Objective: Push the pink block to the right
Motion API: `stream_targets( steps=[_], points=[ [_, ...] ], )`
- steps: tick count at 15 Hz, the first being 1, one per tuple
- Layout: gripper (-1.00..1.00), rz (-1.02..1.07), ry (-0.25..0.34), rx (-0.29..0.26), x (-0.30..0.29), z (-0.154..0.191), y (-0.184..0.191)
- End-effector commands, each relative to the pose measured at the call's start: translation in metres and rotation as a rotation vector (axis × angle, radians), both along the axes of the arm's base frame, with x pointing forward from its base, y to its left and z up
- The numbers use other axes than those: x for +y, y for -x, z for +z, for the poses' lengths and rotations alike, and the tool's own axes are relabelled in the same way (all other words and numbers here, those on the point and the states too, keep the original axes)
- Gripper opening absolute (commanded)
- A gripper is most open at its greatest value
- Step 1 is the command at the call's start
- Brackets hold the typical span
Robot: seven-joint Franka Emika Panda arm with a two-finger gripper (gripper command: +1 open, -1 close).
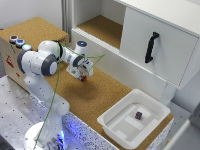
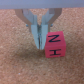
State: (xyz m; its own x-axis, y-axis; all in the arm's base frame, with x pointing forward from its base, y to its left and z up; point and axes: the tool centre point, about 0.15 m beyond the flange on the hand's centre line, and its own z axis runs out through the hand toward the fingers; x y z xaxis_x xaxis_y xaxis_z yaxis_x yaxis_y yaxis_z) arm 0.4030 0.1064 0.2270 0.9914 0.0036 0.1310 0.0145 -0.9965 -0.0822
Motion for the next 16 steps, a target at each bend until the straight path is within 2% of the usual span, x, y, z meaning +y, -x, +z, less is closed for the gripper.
stream_targets(
  steps=[1, 12, 14, 16],
  points=[
    [-1.0, -0.049, 0.089, 0.029, -0.038, 0.006, -0.012],
    [-1.0, -0.167, 0.135, -0.008, -0.102, 0.023, -0.016],
    [-1.0, -0.178, 0.109, -0.011, -0.105, 0.028, -0.014],
    [-1.0, -0.162, 0.067, -0.012, -0.106, 0.048, -0.006]
  ],
)
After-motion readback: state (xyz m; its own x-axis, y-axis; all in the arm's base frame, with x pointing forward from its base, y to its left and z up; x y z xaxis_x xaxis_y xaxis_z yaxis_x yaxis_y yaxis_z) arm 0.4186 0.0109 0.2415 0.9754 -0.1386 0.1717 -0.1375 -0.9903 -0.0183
